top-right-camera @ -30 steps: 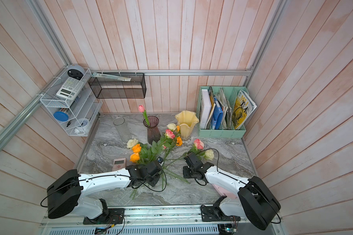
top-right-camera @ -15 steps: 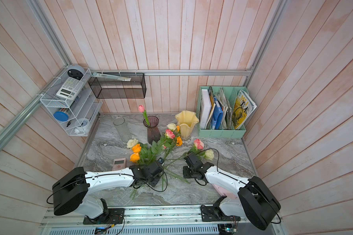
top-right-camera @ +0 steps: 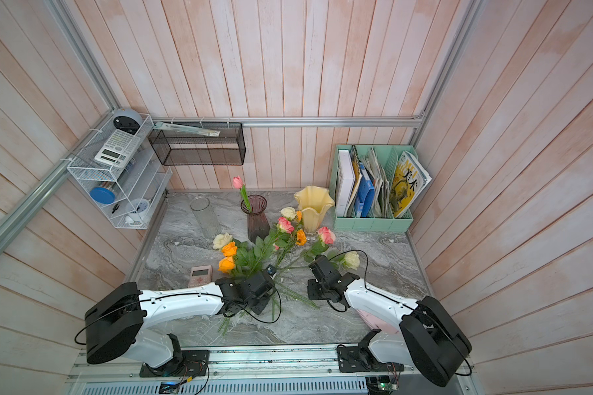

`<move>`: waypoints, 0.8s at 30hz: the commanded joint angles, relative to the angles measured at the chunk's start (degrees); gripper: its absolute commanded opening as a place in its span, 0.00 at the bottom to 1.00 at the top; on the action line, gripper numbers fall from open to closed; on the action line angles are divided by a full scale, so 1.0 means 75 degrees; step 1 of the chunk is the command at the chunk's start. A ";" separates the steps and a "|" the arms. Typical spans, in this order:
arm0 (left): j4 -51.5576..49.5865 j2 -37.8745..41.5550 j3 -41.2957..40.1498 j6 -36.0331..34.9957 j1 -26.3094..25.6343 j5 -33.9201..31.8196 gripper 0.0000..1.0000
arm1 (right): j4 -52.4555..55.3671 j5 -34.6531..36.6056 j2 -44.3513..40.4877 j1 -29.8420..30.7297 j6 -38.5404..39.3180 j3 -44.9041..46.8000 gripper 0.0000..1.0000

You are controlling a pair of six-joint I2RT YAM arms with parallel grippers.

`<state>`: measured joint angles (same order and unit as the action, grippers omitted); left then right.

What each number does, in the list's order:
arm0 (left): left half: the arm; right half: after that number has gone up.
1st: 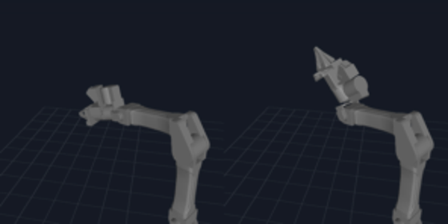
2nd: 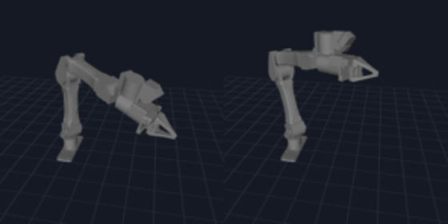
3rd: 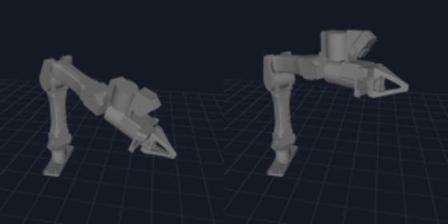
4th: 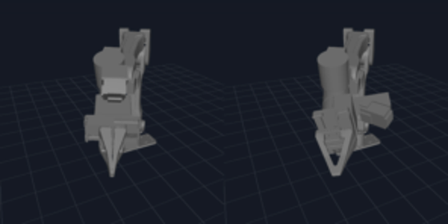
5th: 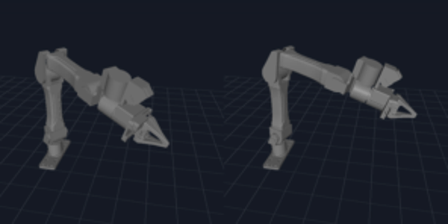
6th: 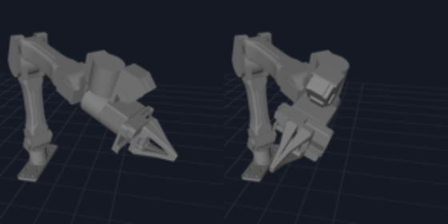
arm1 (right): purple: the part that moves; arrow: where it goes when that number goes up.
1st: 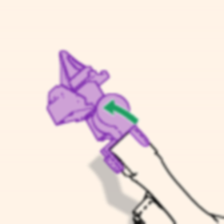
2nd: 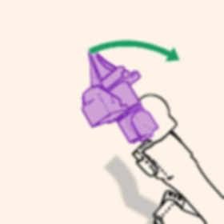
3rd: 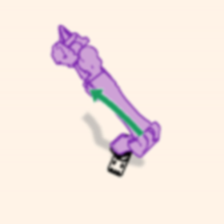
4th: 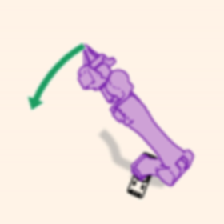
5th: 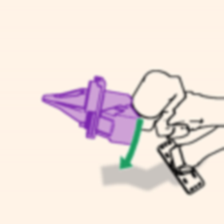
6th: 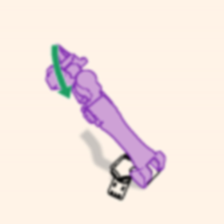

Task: Arrange the flowers in different vases according to their colors
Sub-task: Pick up the flower at the center of the board.

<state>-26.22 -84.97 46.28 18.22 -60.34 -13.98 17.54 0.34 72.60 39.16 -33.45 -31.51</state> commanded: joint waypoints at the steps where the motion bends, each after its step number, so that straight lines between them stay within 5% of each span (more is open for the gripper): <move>1: -0.0046 0.0611 -0.0079 0.0233 -0.0197 -0.0023 0.02 | -0.0026 0.0124 -0.0161 -0.0038 -0.0110 0.0119 0.37; 13: -0.0501 0.3332 -0.0240 0.0826 -0.0627 -0.0811 0.00 | 0.0013 0.0005 -0.1762 -0.0046 0.0075 0.0452 0.39; 24: 0.1766 0.4078 -0.0035 -0.0008 -0.0632 -0.1728 0.00 | -0.0578 0.0365 -0.3838 -0.0055 -0.0028 0.1470 0.41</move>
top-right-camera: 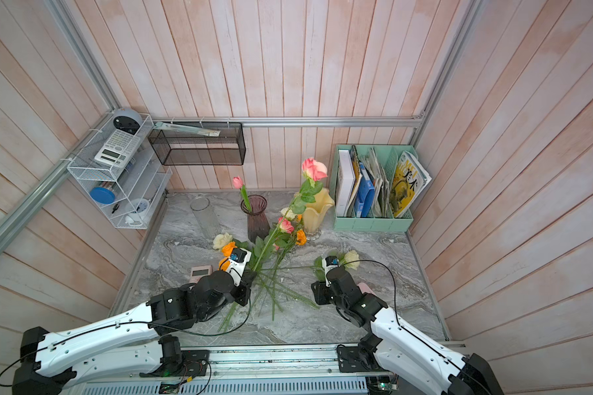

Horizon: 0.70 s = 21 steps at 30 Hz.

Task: Arrange the flowers in different vases according to their colors
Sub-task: Pick up the flower at the center of the board, then insert the flower into the vase.

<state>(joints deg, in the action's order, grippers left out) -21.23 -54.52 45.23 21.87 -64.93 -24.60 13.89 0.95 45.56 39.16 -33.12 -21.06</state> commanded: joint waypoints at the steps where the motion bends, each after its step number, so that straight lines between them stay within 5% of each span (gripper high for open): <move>1: 0.1305 -0.0044 0.0181 -0.0631 -0.0019 -0.0360 0.00 | -0.0076 0.0256 -0.0260 -0.0064 -0.0083 0.0088 0.41; 10: 0.4968 -0.0844 0.0554 -0.3187 0.0259 -0.1898 0.00 | -0.0634 -0.0038 0.0829 -0.0063 -0.0025 -0.0105 0.41; 21: 0.8567 -0.3106 0.1663 -0.3159 0.3259 -0.0330 0.00 | -0.0749 0.0036 0.2019 -0.0121 0.0029 -0.0579 0.41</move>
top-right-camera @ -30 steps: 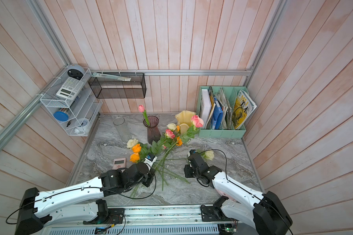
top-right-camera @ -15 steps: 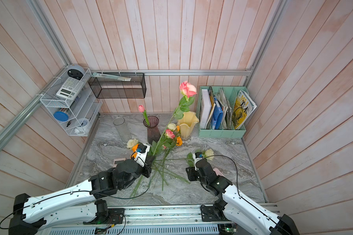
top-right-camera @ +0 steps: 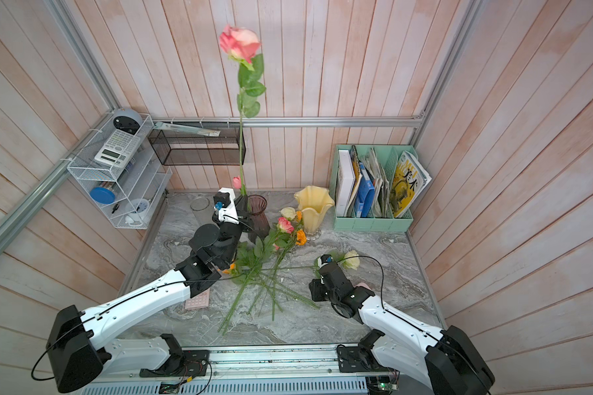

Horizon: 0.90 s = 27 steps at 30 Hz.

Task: Arrange the flowers in different vases according to their colors
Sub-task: Insert the flower into the vase.

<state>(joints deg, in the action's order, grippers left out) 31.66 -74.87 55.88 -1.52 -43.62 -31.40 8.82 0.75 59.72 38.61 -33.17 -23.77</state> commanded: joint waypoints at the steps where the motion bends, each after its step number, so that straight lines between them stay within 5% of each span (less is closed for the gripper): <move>1: 0.1780 -0.0583 0.0273 -0.0033 0.0555 0.0707 0.00 | -0.0092 0.0082 0.0176 -0.0046 0.0056 -0.0217 0.41; 9: 0.3116 -0.2027 0.0682 0.0161 0.1075 0.1422 0.00 | -0.0341 0.0022 0.0614 -0.0192 0.0189 -0.0239 0.41; 27: 0.3643 -0.3047 0.0527 0.0628 0.1233 0.1318 0.00 | -0.0309 -0.0177 0.0536 -0.0487 0.0415 -0.0139 0.41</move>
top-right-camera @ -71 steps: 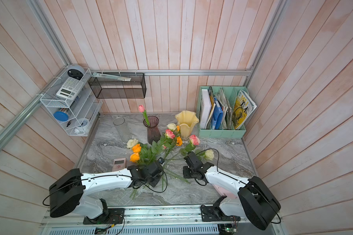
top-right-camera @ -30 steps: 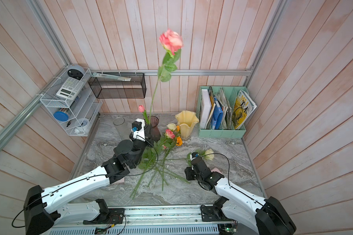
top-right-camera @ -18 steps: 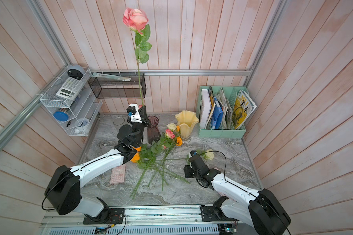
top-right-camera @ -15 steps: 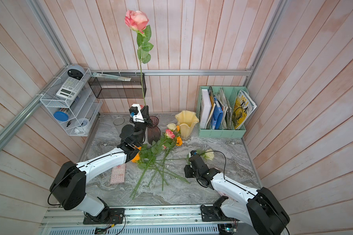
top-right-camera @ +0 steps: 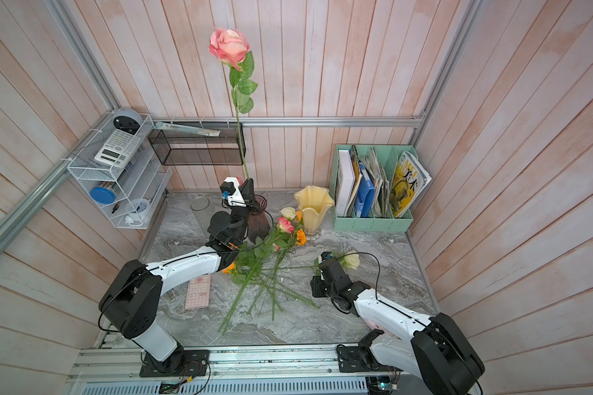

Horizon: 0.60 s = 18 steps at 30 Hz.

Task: Arrange the flowers in different vases according to their colors
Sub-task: Insert the flower into the vase.

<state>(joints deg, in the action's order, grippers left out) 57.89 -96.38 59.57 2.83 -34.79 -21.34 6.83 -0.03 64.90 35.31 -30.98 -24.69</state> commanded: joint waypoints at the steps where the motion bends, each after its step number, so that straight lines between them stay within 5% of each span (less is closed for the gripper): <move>1: 0.0144 -0.0237 0.0049 0.0042 0.0060 -0.0067 0.00 | -0.0053 -0.0078 -0.0195 -0.0058 0.0112 0.0017 0.41; 18: 0.0483 -0.0878 -0.0050 0.0088 0.0279 -0.0292 0.00 | -0.0082 -0.0147 -0.0614 -0.0176 0.0104 0.0285 0.41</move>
<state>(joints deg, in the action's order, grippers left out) 58.59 -102.13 59.57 2.87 -32.99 -22.98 6.39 -0.56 60.99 34.33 -30.79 -23.29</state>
